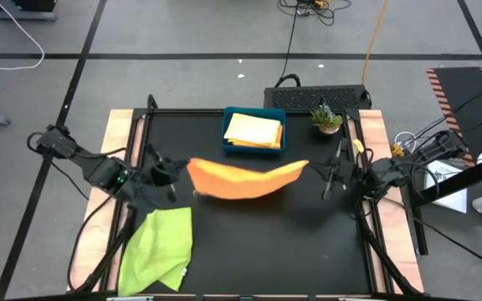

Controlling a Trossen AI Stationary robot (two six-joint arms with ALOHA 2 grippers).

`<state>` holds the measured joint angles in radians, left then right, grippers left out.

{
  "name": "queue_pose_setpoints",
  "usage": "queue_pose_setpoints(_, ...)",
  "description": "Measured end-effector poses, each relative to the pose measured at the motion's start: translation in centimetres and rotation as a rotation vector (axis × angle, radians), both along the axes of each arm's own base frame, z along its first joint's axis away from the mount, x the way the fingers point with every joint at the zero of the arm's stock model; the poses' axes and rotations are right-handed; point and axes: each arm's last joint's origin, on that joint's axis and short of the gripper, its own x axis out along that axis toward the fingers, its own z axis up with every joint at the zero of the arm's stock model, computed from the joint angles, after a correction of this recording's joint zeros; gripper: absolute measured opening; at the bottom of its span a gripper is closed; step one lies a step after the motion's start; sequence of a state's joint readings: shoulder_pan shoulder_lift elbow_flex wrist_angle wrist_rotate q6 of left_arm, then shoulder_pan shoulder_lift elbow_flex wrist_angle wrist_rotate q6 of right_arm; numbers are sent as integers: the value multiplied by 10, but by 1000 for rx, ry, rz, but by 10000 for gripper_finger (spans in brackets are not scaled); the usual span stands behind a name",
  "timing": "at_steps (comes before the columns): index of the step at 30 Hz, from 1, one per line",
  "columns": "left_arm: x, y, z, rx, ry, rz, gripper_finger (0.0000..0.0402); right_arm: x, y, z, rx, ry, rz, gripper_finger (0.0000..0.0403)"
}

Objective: Fold microfiber towels
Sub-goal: Fold the orange microfiber cloth

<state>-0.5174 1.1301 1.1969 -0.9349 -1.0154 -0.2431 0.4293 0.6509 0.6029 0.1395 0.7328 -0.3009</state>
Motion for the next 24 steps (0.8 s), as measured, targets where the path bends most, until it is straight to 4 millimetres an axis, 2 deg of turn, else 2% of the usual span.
queue_pose_setpoints(6,7,26,-1,3,68,68,0,-8,-10,3,5,-10,-85,0)
queue_pose_setpoints(11,12,41,-1,92,172,48,0,-17,-21,9,-4,-45,-171,0)
queue_pose_setpoints(15,15,49,-5,12,164,57,0,-21,-25,6,57,-42,-186,0)
queue_pose_setpoints(17,18,45,-13,-25,143,39,0,-21,-25,-1,90,7,-176,0)
queue_pose_setpoints(21,19,24,-35,1,147,-56,0,-15,-15,-23,183,94,-51,0)
queue_pose_setpoints(24,17,11,-53,-53,122,-94,0,-11,-5,-42,253,148,30,0)
